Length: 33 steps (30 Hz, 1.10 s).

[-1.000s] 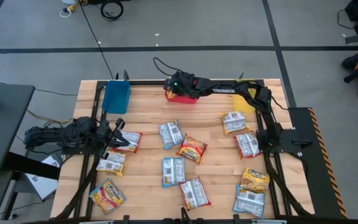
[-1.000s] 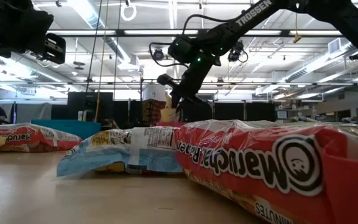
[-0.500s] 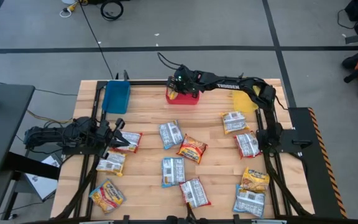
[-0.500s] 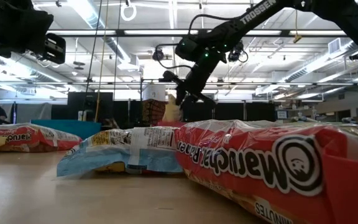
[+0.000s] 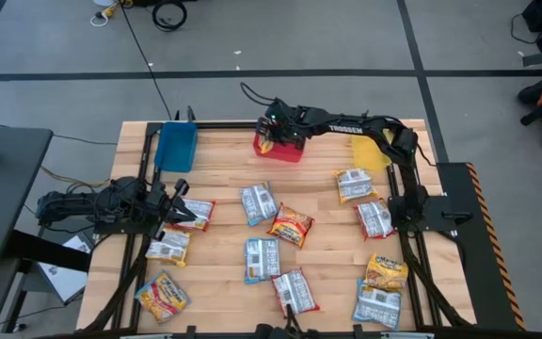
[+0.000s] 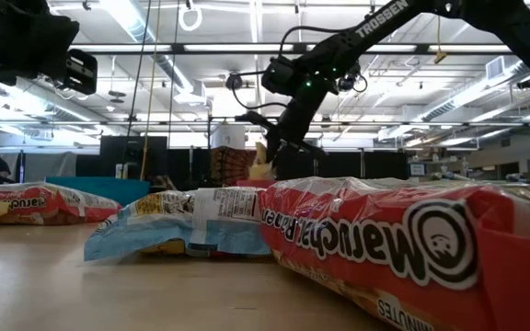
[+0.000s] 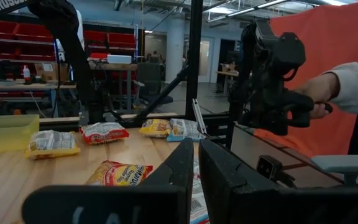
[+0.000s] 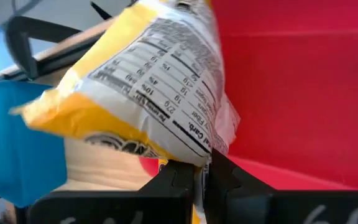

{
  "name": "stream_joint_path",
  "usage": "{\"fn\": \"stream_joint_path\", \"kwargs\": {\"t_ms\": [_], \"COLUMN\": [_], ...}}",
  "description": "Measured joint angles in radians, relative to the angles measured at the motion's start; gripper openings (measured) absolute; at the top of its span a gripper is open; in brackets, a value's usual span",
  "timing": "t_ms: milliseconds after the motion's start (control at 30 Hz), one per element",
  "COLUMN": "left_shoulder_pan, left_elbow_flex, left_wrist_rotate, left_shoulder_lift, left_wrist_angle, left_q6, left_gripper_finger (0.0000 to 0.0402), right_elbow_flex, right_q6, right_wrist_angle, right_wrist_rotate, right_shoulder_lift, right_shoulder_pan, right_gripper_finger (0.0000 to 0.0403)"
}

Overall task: Sort Maruchan noodles
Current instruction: Put the yellow noodle pack into the red bin

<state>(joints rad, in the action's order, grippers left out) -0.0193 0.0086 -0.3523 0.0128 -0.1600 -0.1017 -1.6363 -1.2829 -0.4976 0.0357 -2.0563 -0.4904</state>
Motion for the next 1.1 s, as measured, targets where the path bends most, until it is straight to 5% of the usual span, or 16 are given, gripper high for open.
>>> {"fn": "stream_joint_path", "kwargs": {"t_ms": [267,867,1100], "left_shoulder_pan": [0.000,0.000,0.000], "left_elbow_flex": [0.000,0.000,0.000], "left_wrist_rotate": [0.000,0.000,0.000], "left_shoulder_lift": [0.000,0.000,0.000], "left_wrist_angle": [0.000,0.000,0.000], "left_q6": [0.000,0.000,0.000], "left_gripper_finger": [0.0032,0.0032,0.0032], "right_elbow_flex": [0.000,0.000,0.000], "right_q6": [0.082,0.206,0.178], "right_wrist_angle": [0.023,0.025,0.024], "right_wrist_rotate": [0.030,0.100,0.159], "right_shoulder_lift": [0.000,0.000,-0.001], "right_shoulder_pan": [0.003,0.083,0.093], "right_gripper_finger": [0.0041,0.0220,0.0220]}}
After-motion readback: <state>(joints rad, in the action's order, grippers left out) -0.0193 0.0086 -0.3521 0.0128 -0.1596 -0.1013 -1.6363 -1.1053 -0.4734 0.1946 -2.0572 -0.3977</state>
